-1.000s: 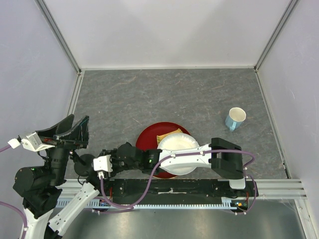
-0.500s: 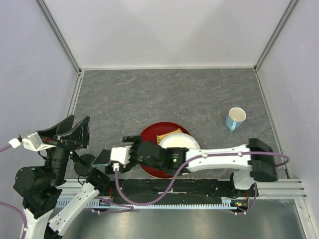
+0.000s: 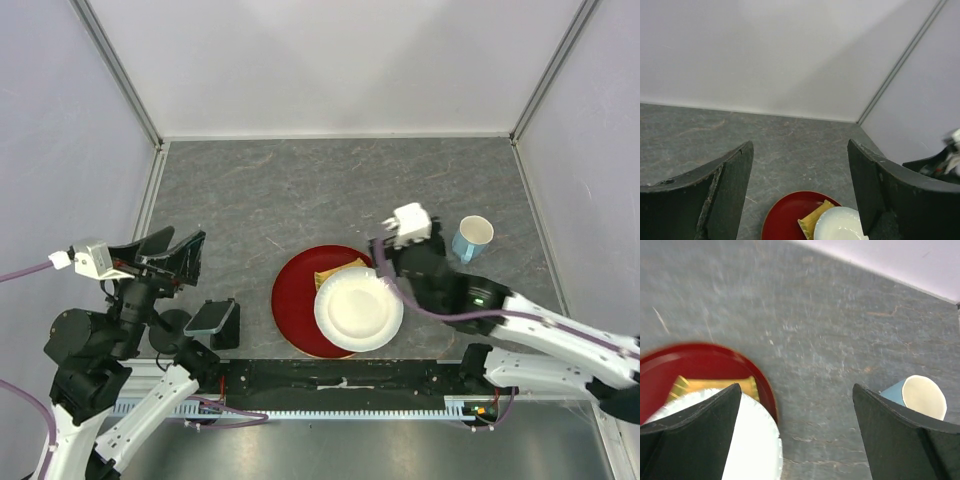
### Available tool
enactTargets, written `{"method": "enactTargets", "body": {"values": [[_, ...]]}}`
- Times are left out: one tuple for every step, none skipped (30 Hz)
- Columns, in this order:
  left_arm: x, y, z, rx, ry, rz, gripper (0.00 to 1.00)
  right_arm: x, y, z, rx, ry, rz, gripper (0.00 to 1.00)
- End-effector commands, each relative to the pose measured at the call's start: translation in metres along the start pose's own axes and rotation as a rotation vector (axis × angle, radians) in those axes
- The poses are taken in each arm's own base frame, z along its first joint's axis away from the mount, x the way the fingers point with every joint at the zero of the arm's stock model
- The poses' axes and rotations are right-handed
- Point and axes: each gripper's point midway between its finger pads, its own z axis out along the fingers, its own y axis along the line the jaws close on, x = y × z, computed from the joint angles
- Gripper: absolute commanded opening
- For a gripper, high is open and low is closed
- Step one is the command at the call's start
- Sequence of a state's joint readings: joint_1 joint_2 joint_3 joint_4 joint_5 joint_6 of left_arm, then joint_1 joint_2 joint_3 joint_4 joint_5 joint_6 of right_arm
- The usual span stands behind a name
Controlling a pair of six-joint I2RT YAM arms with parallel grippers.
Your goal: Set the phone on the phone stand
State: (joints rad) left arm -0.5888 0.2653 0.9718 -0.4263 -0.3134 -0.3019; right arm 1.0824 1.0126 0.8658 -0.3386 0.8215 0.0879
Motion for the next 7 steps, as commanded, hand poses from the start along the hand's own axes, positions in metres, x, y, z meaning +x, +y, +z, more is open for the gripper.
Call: {"method": "enactTargets", "body": {"values": [[-0.005,-0.019,0.001,0.070,0.015,-0.091,0.82,-0.059,-0.070,-0.061,0.086,-0.184,0.393,0.98],[-0.003,-0.025,0.004,0.093,0.028,-0.095,0.82,-0.074,-0.089,-0.075,0.108,-0.214,0.451,0.98],[-0.012,-0.029,0.003,0.112,0.007,-0.106,0.82,-0.083,-0.103,-0.086,0.119,-0.242,0.483,0.98],[-0.014,-0.036,0.003,0.142,0.006,-0.115,0.82,-0.091,-0.121,-0.100,0.135,-0.279,0.517,0.98],[-0.018,-0.040,0.004,0.159,-0.002,-0.121,0.82,-0.105,-0.138,-0.114,0.139,-0.316,0.548,0.98],[-0.030,-0.045,0.004,0.183,-0.040,-0.136,0.82,-0.111,-0.149,-0.122,0.149,-0.337,0.542,0.98],[-0.035,-0.050,0.003,0.205,-0.056,-0.142,0.82,-0.116,-0.163,-0.134,0.146,-0.367,0.549,0.98]]}}
